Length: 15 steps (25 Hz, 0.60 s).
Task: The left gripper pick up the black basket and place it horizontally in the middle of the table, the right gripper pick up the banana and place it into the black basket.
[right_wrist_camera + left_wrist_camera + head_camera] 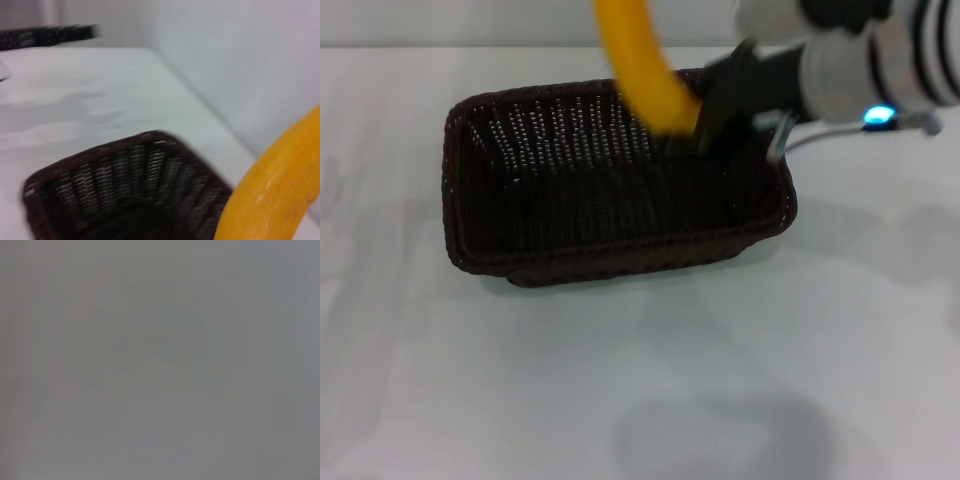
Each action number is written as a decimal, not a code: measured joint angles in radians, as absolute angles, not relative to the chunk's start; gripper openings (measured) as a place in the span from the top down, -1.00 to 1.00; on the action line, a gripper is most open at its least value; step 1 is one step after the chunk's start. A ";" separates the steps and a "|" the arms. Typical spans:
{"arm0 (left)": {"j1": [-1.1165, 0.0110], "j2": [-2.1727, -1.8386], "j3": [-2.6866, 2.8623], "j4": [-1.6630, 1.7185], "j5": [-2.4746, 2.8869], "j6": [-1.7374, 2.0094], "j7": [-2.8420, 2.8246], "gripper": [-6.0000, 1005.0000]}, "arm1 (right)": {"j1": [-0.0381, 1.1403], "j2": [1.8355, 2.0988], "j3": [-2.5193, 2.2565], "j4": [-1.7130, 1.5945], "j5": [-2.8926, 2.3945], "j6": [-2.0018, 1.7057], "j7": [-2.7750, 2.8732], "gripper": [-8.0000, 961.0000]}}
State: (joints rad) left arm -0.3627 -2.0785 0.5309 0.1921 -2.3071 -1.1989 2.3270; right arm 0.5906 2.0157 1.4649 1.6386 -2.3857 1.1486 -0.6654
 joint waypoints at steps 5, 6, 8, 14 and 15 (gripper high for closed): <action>-0.366 -2.078 0.531 0.192 -2.307 -1.203 2.327 -0.77 | 0.622 2.018 1.437 1.501 -2.310 1.119 -0.808 -0.07; -0.366 -2.078 0.531 0.192 -2.307 -1.204 2.327 -0.77 | 0.621 2.019 1.437 1.493 -2.304 1.107 -0.819 -0.07; -0.364 -2.078 0.531 0.192 -2.310 -1.205 2.327 -0.77 | 0.614 2.018 1.438 1.496 -2.292 1.101 -0.836 -0.07; -0.358 -2.079 0.532 0.189 -2.331 -1.208 2.314 -0.77 | 0.511 2.015 1.476 1.595 -2.276 1.041 -0.861 -0.45; -0.357 -2.079 0.532 0.189 -2.331 -1.209 2.314 -0.77 | 0.470 2.015 1.485 1.622 -2.261 0.988 -0.869 -0.55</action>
State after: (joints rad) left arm -0.3574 -2.0793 0.5316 0.1892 -2.3307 -1.2087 2.3142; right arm 0.4697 2.0151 1.4848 1.6218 -2.2613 0.9880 -0.8685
